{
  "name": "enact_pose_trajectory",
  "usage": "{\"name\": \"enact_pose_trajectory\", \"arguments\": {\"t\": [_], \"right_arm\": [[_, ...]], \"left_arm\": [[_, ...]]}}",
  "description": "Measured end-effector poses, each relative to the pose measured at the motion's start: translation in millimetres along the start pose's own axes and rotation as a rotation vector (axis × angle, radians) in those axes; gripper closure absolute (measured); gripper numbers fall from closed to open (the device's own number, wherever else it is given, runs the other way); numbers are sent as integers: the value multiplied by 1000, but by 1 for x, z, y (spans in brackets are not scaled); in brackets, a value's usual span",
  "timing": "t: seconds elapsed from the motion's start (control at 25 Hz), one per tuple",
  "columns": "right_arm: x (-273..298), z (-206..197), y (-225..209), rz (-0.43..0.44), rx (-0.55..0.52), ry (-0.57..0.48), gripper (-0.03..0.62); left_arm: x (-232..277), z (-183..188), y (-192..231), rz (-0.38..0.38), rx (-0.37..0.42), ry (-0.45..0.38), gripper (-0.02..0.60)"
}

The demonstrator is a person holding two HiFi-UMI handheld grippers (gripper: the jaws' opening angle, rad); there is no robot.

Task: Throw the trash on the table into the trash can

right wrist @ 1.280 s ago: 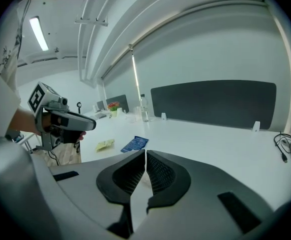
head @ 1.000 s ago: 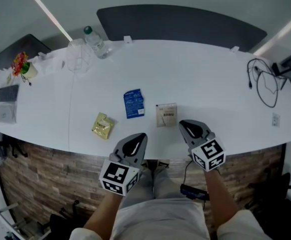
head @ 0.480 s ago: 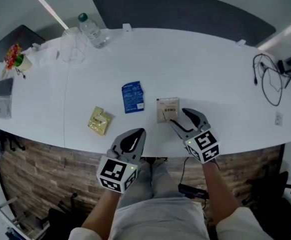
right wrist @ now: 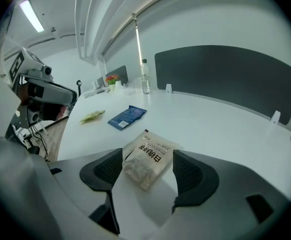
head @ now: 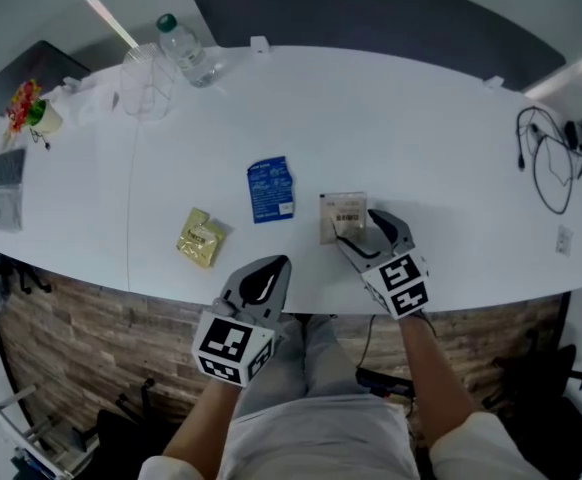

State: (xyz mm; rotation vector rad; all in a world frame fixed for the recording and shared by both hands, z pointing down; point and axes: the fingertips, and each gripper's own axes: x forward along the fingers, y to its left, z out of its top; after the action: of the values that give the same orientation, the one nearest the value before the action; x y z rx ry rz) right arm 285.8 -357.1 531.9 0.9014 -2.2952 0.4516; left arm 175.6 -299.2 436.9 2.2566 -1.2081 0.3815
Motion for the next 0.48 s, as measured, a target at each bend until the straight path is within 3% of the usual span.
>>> {"name": "enact_pose_trajectory", "arguments": {"t": [0.48], "right_arm": [[14,-14,-5,-23,-26,73,287]], "left_arm": [[-5,-5,13,34,-23,1,581]]}}
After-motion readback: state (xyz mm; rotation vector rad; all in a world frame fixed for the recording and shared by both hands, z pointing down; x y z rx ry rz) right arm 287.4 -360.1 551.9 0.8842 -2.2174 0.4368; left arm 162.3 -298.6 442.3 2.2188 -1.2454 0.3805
